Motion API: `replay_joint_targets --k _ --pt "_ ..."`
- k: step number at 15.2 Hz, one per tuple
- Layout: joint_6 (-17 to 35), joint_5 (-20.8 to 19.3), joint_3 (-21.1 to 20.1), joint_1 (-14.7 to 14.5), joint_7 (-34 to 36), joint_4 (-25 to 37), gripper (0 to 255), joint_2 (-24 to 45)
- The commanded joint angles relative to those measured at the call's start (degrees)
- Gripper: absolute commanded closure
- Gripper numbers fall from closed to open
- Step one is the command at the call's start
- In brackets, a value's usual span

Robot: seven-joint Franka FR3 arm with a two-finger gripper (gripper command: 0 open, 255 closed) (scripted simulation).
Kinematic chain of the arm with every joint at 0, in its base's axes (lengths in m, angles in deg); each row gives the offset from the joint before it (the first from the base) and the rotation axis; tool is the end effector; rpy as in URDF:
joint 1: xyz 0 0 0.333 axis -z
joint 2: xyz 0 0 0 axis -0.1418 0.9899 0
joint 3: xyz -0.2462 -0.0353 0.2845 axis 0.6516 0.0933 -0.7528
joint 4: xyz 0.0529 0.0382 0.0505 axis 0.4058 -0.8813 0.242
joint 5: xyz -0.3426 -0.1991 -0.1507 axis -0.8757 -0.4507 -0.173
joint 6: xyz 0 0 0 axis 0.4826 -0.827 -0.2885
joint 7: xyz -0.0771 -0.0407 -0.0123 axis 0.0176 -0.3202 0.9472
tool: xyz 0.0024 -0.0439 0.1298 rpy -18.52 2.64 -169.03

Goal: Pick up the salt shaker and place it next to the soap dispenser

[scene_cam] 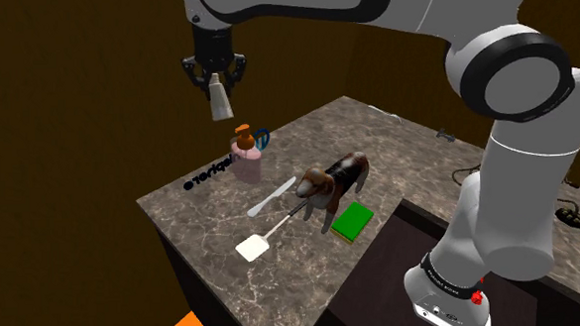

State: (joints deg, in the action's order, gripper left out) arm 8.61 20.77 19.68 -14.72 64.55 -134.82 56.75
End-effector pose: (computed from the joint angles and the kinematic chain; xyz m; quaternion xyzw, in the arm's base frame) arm 0.6472 0.2693 0.6401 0.9763 -0.1874 0.1027 0.0330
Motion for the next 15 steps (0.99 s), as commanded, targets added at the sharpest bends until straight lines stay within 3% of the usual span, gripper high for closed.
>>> replay_joint_targets --k 1,15 --pt "-2.28 -0.65 -0.77 -1.82 2.17 5.96 255 4.07" --pt "8.64 -0.89 -0.73 -1.59 4.13 -7.3 255 1.89"
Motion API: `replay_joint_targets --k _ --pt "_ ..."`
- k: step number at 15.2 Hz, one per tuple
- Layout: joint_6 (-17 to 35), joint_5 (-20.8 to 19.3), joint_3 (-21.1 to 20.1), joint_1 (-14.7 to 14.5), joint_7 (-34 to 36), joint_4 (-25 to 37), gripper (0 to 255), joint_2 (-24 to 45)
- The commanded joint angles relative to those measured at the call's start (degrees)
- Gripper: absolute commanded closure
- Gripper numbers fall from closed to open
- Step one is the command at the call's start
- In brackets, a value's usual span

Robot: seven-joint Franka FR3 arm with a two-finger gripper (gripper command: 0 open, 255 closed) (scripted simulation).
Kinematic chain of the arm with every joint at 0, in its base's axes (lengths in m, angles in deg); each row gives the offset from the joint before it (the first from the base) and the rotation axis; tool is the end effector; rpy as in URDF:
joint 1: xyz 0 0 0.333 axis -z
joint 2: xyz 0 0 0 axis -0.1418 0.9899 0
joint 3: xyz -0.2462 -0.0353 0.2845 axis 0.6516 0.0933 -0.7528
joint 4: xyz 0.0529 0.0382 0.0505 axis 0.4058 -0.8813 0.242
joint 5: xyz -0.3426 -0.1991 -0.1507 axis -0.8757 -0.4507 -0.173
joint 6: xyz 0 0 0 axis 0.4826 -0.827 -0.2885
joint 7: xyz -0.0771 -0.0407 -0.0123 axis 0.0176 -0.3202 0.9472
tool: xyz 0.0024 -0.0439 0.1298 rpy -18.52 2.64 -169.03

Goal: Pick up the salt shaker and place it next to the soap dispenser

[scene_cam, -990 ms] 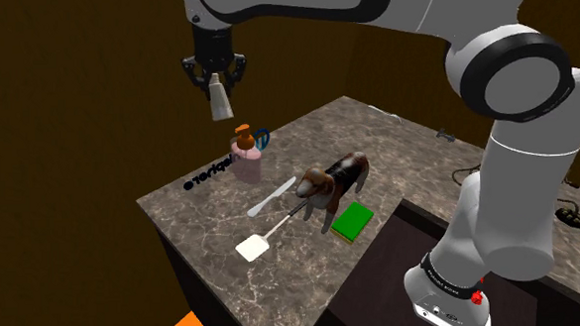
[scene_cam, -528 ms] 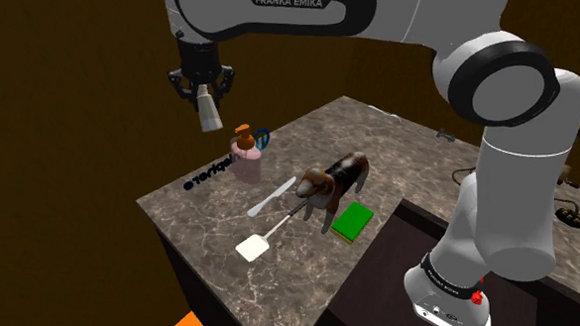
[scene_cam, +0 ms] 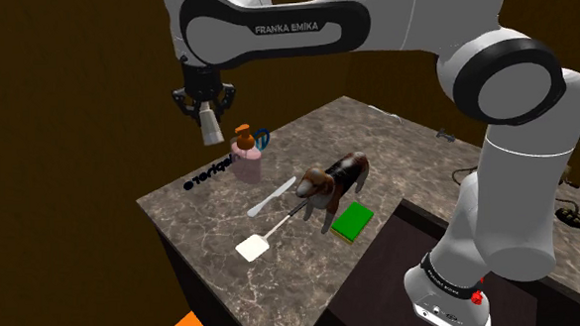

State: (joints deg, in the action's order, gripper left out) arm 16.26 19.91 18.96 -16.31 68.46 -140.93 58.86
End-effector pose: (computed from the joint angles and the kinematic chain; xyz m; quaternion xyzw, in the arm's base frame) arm 0.6536 0.3040 0.5720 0.9762 -0.1879 0.1027 0.0330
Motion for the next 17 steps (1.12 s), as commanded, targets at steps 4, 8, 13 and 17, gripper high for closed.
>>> replay_joint_targets --k 4,8,13,17 --pt "4.08 -0.2 0.03 0.08 0.74 -4.47 255 -0.37" --pt "7.06 -0.39 0.08 0.15 1.27 -7.42 255 -0.29" --pt "10.67 -0.69 0.15 0.21 1.94 -10.67 255 0.11" --pt "13.46 -0.97 0.23 0.24 2.49 -12.97 255 0.65"
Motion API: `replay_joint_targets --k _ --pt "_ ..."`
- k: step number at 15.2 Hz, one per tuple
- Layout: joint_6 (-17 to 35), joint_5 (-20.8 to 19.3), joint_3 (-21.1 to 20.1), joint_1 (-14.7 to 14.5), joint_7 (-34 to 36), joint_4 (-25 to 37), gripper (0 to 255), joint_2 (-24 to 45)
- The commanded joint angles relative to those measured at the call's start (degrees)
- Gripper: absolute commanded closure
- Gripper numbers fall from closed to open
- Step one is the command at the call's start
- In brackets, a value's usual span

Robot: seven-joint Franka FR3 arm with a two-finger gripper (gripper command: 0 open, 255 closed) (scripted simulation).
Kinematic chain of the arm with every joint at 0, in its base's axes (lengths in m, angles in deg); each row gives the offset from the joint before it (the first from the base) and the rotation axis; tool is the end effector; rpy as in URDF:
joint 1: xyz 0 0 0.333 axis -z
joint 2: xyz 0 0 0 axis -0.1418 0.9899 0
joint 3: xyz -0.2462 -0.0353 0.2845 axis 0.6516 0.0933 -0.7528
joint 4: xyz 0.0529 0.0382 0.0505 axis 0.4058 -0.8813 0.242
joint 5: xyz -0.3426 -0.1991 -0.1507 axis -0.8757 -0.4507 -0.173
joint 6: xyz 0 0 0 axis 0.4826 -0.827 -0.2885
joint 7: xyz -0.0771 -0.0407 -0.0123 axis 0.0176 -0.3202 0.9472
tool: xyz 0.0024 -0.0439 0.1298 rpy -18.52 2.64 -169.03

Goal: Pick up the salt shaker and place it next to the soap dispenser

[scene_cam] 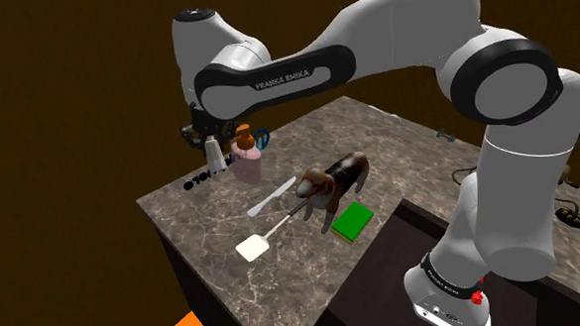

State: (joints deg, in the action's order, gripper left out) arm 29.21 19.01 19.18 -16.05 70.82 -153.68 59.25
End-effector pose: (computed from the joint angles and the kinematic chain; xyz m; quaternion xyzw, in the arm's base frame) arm 0.6511 0.3028 0.4731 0.9763 -0.1878 0.1026 0.0330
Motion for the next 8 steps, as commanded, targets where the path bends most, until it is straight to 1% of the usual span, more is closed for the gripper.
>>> replay_joint_targets --k 1,8 --pt "1.2 -0.15 0.03 -0.01 0.28 -0.76 255 0.43" --pt "5.89 -0.74 0.21 0.0 1.28 -4.06 255 1.9"
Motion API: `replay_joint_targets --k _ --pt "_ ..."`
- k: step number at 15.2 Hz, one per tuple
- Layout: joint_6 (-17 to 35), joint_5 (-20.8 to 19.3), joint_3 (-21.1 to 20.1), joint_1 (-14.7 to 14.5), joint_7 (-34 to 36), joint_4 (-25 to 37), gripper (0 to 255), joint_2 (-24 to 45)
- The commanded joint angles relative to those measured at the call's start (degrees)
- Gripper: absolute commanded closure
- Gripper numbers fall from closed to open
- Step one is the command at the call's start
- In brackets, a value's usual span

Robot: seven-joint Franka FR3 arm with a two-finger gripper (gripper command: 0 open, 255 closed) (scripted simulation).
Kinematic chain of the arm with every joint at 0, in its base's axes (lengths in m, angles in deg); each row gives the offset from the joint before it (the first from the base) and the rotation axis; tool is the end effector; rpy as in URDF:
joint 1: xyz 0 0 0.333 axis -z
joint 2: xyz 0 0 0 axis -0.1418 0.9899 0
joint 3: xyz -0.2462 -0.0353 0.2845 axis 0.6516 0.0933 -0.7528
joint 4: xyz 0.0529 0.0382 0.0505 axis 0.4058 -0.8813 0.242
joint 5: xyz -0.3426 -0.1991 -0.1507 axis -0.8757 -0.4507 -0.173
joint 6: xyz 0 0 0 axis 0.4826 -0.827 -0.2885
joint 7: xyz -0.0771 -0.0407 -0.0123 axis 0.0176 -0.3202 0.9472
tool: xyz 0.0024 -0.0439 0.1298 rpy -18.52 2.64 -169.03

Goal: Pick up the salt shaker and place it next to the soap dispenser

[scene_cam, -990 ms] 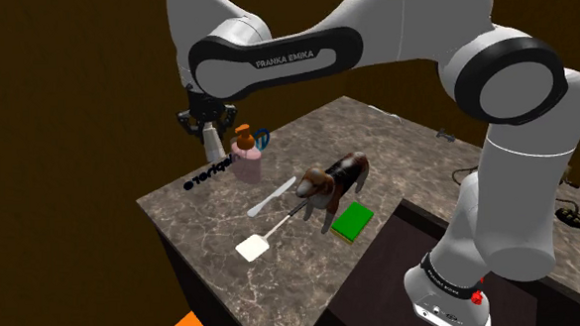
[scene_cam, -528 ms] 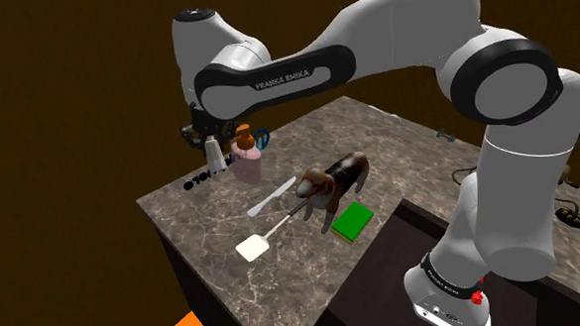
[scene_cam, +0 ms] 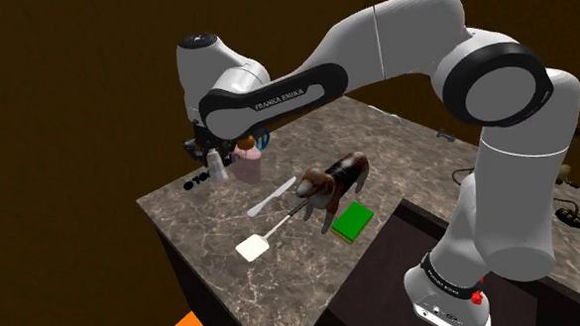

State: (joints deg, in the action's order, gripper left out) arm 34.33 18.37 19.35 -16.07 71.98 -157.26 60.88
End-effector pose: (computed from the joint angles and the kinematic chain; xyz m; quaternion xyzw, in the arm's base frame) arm 0.6520 0.3039 0.4293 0.9762 -0.1880 0.1027 0.0330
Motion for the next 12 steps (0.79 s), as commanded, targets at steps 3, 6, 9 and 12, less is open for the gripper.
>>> replay_joint_targets --k 3,6,9,12 --pt "2.72 -0.38 0.14 0.02 0.57 -1.66 255 1.06" --pt "4.64 -0.69 0.24 0.0 1.03 -2.73 255 1.94" --pt "6.52 -1.01 0.36 -0.03 1.5 -3.68 255 2.91" --pt "8.22 -1.32 0.49 -0.06 1.93 -4.45 255 3.87"
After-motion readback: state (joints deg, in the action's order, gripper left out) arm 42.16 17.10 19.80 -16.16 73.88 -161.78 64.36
